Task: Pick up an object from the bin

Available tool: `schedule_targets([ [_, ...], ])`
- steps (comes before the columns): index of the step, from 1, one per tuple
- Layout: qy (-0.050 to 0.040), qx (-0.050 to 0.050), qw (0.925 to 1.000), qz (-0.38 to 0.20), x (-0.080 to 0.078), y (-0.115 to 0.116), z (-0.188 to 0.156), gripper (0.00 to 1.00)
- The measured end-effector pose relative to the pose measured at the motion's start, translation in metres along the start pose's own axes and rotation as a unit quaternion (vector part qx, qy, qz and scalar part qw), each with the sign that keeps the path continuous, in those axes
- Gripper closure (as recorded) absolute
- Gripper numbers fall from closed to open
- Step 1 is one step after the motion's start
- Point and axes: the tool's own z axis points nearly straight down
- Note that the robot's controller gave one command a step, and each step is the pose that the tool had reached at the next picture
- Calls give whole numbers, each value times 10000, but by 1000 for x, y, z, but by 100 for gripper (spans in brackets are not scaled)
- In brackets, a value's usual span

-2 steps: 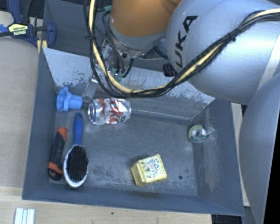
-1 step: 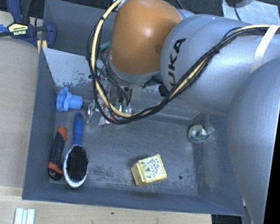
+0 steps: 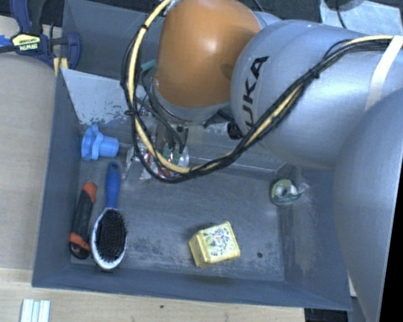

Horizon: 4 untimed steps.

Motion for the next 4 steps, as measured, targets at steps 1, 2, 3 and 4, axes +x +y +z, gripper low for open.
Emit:
schedule_targets([
  [1, 22, 28, 9855, 1697, -2, -16, 73, 0],
  [2, -43, -7, 9972, -740, 10, -28, 44, 0],
  [3, -46, -6, 9981, -615, 8, -34, 52, 0],
  [4, -49, -6, 9993, -374, 12, -38, -23, 0],
])
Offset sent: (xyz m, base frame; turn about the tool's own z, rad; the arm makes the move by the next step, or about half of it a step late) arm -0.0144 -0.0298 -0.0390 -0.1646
